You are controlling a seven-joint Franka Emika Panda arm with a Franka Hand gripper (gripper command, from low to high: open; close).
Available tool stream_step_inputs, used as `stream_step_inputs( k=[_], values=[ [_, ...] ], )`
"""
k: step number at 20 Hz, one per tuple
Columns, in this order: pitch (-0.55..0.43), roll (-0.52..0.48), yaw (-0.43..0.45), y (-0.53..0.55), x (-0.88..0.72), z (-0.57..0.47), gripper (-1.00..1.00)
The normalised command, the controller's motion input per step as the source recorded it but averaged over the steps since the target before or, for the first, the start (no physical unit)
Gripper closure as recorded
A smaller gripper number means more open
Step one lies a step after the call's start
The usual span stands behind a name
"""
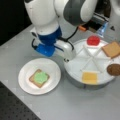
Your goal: Ingredient selection for cheeseburger or sandwich
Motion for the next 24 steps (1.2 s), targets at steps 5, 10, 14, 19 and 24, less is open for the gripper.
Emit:
stream_step_inputs(
  k=[5, 10, 14, 19, 24],
  values=[
    [-0.226, -0.168, -0.022, 0.44, -0.48, -0.12, -1.00],
    [-0.198, -0.218, -0.019, 0.26, -0.27, -0.10, -1.00],
    [-0.133, -0.323, -0.054, 0.13, -0.29, 0.03, -1.00],
    [-0.098, -0.269, -0.017, 0.05, -0.43, -0.02, -1.00],
    [-0.086, -0.155, 0.070, -0.09, -0.50, -0.13, -1.00]
  ],
)
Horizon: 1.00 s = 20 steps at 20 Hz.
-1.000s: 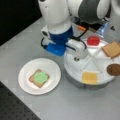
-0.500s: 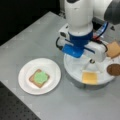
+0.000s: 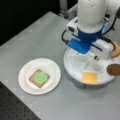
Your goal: Ingredient selection for cheeseburger or sandwich
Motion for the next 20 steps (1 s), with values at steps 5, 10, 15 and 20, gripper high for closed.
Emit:
stream_step_inputs(
  k=[5, 10, 15, 20],
  values=[
    [-0.143, -0.052, 0.117, -0.11, -0.37, -0.21, -1.00],
    [-0.187, 0.028, 0.123, -0.08, -0.26, -0.25, -1.00],
    [-0.202, 0.080, 0.102, -0.03, -0.16, -0.21, -1.00],
    [-0.211, 0.114, 0.060, 0.01, -0.09, -0.32, -1.00]
  ],
)
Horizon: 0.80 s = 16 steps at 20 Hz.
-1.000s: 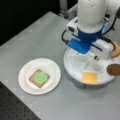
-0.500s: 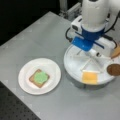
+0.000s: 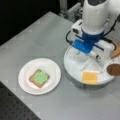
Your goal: Ingredient selection for cheeseburger or sandwich
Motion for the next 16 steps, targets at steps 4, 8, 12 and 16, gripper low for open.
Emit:
stream_step_inputs(
  k=[4, 8, 12, 16],
  values=[
    [-0.163, 0.115, 0.018, 0.04, -0.11, -0.23, -1.00],
    [-0.139, 0.110, 0.011, 0.05, -0.13, -0.14, -1.00],
    [-0.109, 0.105, -0.007, 0.08, -0.21, -0.11, -1.00],
    [-0.104, 0.101, -0.035, 0.14, -0.28, -0.08, -1.00]
  ],
)
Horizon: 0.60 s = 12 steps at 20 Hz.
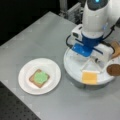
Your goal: Ingredient selection for cheeseburger or sandwich
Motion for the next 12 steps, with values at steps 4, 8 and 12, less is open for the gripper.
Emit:
stream_step_inputs(
  k=[4, 8, 12],
  values=[
    [-0.101, 0.089, -0.060, 0.10, -0.30, -0.04, -1.00],
    [-0.100, 0.085, -0.088, 0.06, -0.31, -0.02, -1.00],
    [-0.114, 0.099, -0.091, 0.05, -0.29, -0.09, -1.00]
  ],
)
